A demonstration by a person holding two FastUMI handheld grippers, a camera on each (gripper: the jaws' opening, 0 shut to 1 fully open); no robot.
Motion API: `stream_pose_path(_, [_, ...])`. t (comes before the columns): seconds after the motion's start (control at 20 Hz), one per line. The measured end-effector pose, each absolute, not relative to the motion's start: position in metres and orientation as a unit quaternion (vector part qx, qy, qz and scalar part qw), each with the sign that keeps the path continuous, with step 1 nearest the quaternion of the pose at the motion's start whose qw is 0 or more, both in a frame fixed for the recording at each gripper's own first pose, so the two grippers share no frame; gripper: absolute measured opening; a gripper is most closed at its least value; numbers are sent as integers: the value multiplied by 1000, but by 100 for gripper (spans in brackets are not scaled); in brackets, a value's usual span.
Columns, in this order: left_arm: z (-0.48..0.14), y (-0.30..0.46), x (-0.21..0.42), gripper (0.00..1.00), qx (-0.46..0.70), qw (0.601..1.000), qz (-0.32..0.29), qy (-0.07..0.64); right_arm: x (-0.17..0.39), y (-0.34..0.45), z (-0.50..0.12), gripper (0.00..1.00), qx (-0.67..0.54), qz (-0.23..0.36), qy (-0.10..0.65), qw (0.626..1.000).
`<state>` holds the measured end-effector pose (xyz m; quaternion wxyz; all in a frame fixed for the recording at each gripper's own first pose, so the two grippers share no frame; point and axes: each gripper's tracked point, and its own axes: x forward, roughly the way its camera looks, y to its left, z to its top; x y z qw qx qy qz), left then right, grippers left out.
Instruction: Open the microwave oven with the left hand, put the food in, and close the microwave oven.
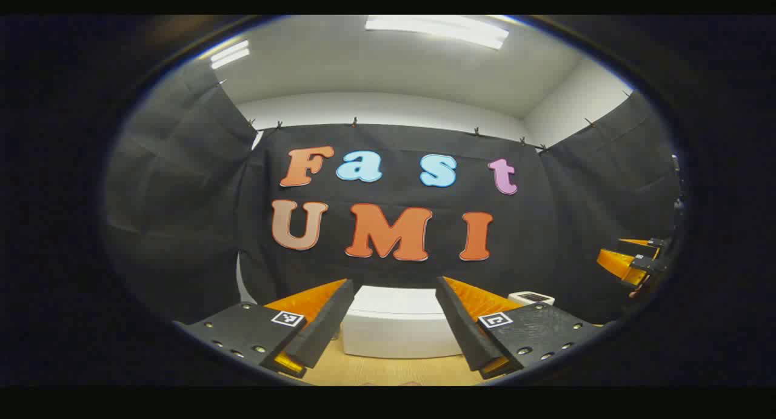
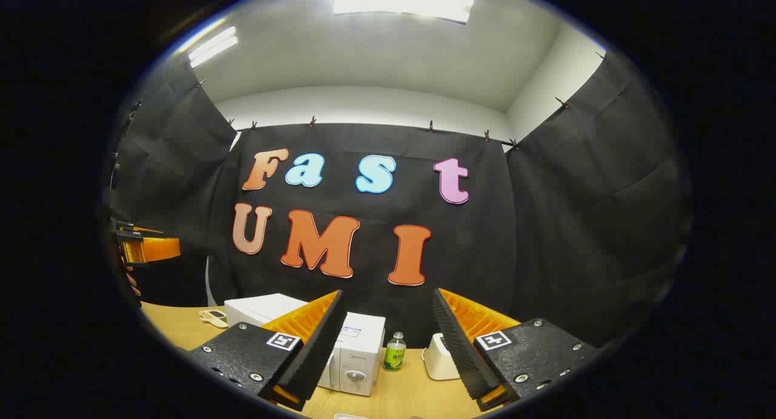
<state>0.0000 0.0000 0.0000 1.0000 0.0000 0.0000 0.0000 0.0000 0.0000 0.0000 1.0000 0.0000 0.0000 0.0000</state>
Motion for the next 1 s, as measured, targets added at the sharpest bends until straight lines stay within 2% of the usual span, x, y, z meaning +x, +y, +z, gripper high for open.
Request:
stream_pose_path(0.05, [-1, 1, 0, 88, 2, 1000, 1, 1, 0, -2, 1, 90, -3, -2, -2, 1000])
stream_pose_path(0.65, [-1, -2, 3, 88, 17, 1000, 12, 0, -4, -17, 2, 90, -5, -5, -7, 1000])
stream_pose_path(0.7, [-1, -2, 2, 92, 15, 1000, 12, -1, -4, -17, 2, 90, -5, -5, -7, 1000])
stream_pose_path(0.75, [-1, -3, 2, 88, 14, 1000, 10, -2, -4, -17, 1, 90, -6, -4, -6, 1000])
stream_pose_path(1.0, [-2, -7, 0, 88, 23, 1000, 9, -7, -5, -17, 0, 93, -7, -2, -6, 1000])
